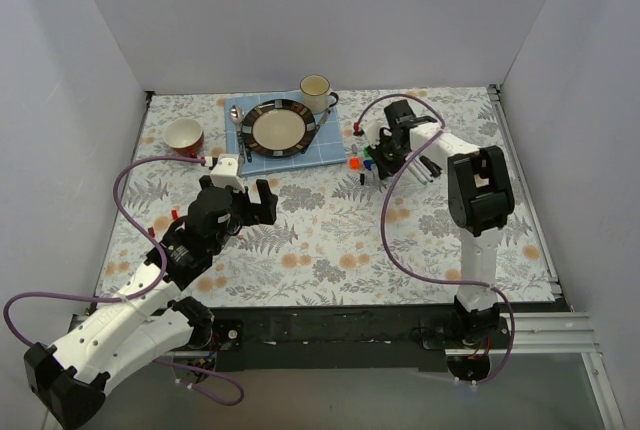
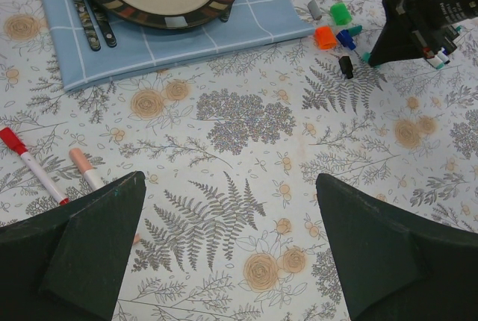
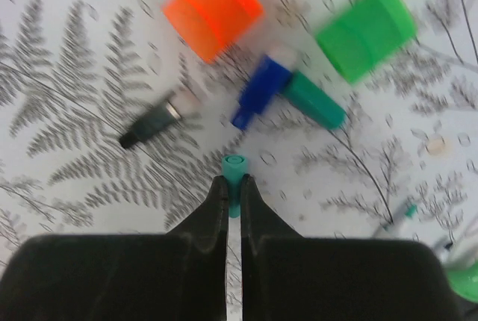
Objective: Open the pen caps
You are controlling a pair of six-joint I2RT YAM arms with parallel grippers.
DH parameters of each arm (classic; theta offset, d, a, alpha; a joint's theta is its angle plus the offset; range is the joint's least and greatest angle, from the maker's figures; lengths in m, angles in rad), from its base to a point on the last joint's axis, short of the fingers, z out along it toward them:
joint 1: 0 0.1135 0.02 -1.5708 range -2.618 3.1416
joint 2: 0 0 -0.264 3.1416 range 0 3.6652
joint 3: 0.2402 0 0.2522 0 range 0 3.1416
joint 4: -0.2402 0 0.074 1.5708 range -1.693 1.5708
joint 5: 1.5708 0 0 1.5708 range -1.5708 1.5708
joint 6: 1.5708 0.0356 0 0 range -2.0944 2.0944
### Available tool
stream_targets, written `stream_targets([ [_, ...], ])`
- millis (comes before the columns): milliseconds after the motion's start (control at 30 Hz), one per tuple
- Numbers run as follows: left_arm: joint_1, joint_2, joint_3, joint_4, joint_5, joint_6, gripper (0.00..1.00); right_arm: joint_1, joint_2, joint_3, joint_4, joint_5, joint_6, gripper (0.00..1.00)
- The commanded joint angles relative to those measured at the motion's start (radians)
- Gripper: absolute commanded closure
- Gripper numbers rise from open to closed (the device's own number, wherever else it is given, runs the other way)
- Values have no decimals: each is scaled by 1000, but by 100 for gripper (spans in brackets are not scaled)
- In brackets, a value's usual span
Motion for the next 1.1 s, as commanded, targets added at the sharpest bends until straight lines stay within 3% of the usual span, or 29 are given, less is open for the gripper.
stream_targets([
  [0, 3, 2, 0, 4, -20, 1, 2, 75, 54, 92, -40, -4, 12, 97],
  [233, 9, 26, -5, 16, 14, -36, 2, 86, 22, 116, -54, -60, 27, 64],
  [333, 25, 43, -16, 27, 69, -88, 2, 80, -66, 81, -36, -56, 31, 59],
  [600, 133, 161, -79, 64, 95, -385, 2, 51, -290, -55, -15, -148, 9, 58],
  [767, 215, 318, -111, 124, 62, -505, 22, 51, -430, -189, 17, -327, 1, 57],
  [800, 250, 350, -100, 122, 25, -516, 28, 51, -448, -213, 49, -344, 4, 57],
  [833, 264, 424, -85, 110, 5, -524, 43, 52, -464, -238, 67, -373, 9, 57],
  [867, 275, 463, -33, 90, -30, -542, 46, 51, -490, -264, 82, -382, 14, 57],
  [1067, 316, 748, 212, -180, -174, -613, 47, 51, -546, -326, 112, -430, 17, 57],
])
